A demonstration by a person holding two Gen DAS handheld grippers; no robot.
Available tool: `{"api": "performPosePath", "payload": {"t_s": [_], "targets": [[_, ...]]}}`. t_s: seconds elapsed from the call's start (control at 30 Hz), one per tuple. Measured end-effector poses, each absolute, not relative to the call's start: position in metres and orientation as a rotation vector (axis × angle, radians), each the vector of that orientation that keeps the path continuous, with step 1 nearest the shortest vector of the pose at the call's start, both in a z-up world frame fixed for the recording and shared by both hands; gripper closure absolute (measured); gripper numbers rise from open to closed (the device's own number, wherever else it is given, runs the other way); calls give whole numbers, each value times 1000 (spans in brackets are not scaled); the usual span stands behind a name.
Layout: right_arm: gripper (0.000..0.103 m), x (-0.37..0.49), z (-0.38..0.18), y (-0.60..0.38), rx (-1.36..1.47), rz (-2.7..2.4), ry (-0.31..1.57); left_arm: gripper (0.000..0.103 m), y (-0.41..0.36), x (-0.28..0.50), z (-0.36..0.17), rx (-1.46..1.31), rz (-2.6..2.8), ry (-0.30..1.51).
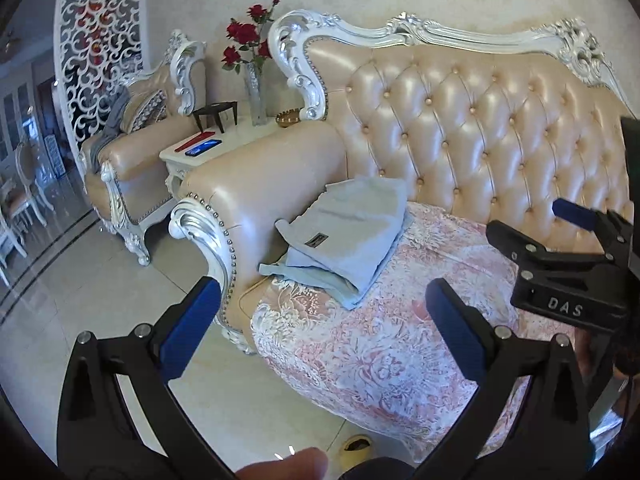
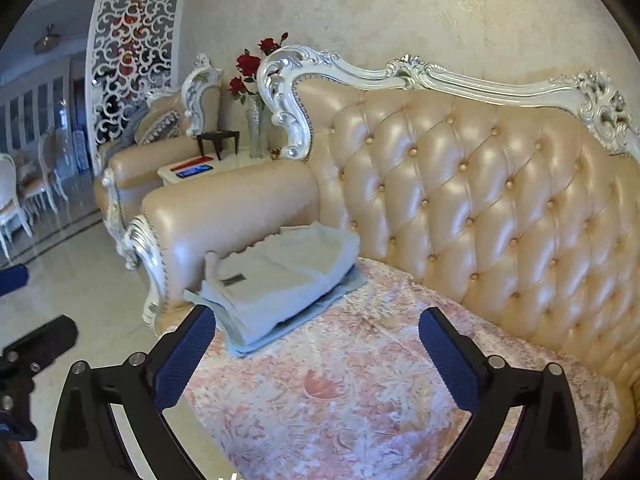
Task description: Fold clothes
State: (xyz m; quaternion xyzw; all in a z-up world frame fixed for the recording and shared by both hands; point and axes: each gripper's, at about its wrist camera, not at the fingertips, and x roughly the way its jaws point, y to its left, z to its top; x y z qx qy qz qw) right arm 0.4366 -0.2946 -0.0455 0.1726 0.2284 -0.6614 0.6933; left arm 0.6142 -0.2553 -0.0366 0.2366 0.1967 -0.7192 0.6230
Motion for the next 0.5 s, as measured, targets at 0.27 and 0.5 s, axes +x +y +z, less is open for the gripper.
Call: {"api": "performPosePath", "payload": {"t_s": [0.27,0.5], "targets": [[0,442,-44,-301,420,-1432,528,0,-263,616,-40,546,-1669,495],[0,451,-54,-306,383,-1453,626,0,-264,617,-44,569,-1652,499]]}}
